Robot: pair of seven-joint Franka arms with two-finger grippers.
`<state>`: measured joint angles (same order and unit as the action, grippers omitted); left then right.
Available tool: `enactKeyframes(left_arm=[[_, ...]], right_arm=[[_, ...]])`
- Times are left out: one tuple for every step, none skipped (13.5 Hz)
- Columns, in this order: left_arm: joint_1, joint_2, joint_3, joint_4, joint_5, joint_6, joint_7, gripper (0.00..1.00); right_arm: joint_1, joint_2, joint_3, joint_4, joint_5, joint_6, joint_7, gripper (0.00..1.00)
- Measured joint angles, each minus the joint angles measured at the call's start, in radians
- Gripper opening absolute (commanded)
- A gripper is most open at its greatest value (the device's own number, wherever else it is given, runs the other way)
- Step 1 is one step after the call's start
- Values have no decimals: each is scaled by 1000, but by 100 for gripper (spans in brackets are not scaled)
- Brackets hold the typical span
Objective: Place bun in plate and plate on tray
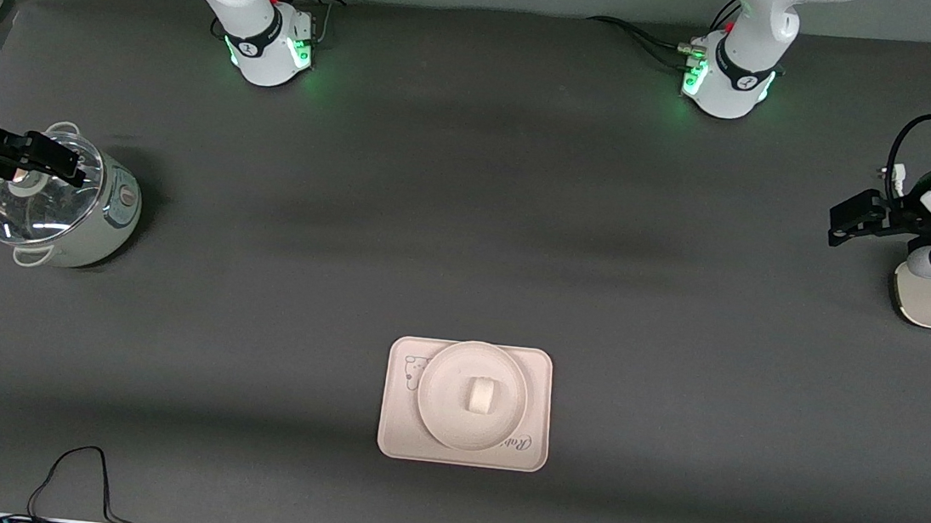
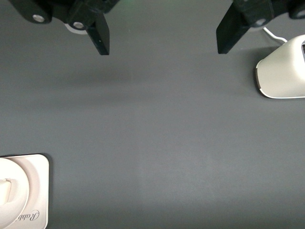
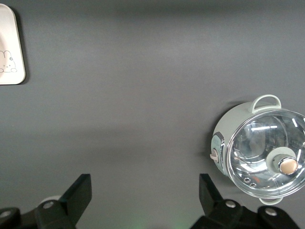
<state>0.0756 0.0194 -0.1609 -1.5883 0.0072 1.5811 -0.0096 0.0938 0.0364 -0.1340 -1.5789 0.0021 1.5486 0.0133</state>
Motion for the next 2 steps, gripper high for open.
enactKeyframes(left_arm=[[0, 0, 0, 0, 0, 0, 0, 100], [0, 0, 0, 0, 0, 0, 0, 100]], right_arm=[[0, 0, 0, 0, 0, 0, 0, 100], [0, 0, 0, 0, -1, 0, 0, 100]])
